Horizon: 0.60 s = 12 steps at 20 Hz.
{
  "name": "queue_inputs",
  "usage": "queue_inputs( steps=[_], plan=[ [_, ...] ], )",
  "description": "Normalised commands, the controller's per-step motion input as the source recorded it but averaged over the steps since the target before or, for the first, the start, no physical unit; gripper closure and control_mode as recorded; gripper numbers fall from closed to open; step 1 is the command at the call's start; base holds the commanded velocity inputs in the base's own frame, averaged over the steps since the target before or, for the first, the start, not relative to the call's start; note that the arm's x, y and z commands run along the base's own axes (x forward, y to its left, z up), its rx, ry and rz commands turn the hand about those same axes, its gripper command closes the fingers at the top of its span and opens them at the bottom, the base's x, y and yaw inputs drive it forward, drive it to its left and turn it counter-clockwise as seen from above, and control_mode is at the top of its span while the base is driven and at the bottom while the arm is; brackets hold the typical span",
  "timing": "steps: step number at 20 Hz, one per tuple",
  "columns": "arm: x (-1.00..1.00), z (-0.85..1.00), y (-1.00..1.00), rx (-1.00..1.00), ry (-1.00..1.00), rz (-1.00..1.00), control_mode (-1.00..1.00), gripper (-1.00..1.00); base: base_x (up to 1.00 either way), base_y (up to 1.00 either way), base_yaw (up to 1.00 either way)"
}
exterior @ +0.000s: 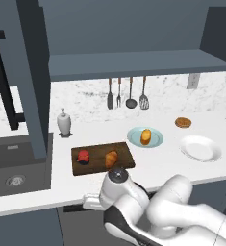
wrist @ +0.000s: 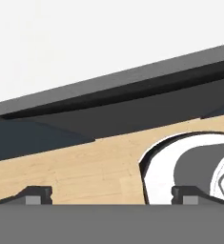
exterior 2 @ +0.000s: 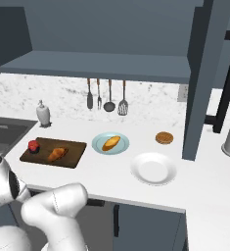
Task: From the different types of pastries on the counter, select a croissant and place it on the cutting board. Then retrieve a jar of jam from the cabinet and place it alongside the croissant on the cutting board.
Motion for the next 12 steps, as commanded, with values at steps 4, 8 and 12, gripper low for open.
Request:
queue_inputs(
  steps=[4,8,12],
  plan=[
    [-0.48,-0.25,0.30,0.00,0.00,0.00,-1.00,-1.00,0.00,0.00,0.00],
    [-0.25,-0.28,0.38,0.00,0.01,0.00,-1.00,-1.00,0.00,0.00,0.00],
    [-0.12,-0.27,0.36,0.00,0.03,0.00,-1.00,-1.00,0.00,0.00,0.00]
  ],
)
